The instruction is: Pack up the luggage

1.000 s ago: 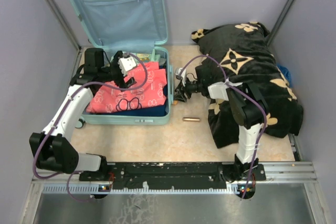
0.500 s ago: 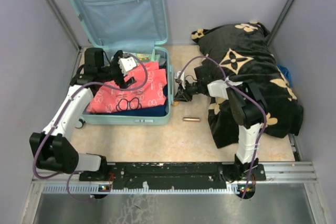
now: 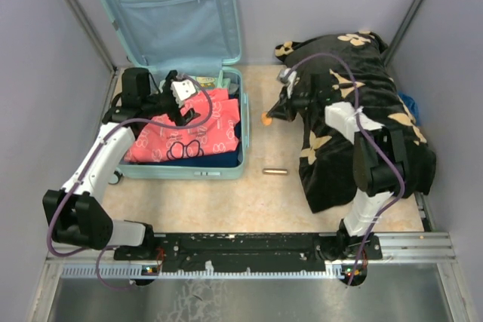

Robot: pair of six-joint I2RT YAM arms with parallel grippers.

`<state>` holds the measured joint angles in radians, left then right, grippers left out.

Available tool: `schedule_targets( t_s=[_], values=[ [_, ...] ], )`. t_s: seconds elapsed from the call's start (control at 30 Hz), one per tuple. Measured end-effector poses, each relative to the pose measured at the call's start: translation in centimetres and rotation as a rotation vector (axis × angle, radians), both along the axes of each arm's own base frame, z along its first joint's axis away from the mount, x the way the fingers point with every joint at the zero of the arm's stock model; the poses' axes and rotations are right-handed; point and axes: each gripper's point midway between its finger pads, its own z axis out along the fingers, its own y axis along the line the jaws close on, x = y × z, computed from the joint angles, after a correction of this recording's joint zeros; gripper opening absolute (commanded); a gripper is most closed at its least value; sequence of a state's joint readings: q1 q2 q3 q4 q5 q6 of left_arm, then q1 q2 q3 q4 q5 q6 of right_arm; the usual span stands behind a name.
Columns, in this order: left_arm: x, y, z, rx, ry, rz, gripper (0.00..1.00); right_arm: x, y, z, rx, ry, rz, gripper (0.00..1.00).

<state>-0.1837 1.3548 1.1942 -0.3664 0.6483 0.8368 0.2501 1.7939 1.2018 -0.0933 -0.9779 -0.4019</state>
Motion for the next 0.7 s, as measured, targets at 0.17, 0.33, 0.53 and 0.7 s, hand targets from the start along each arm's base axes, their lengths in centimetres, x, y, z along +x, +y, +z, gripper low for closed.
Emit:
schedule_targets(
  t_s=[0.17, 0.33, 0.53, 0.7],
  values=[
    [0.0, -2.6, 2.0, -0.042, -0.066, -0.057, 0.97, 3.5, -1.5, 6.2, 0.121, -0.004, -0.093, 0.0],
    [-0.4, -6.3, 4.8, -0.114, -0.128, -0.13, 0.97, 3.8, 0.5, 11.6, 0.292, 0.043, -0.088, 0.0],
    [-0.2, -10.0, 6.0, -0.195, -0.122, -0.176, 0.92, 2.6, 2.3, 16.9, 0.452, 0.104, -0.038, 0.0],
    [-0.7, -12.8, 4.7, -0.224, -0.067, -0.205, 0.88, 1.3, 3.8, 18.6, 0.5, 0.119, 0.013, 0.0]
  ],
)
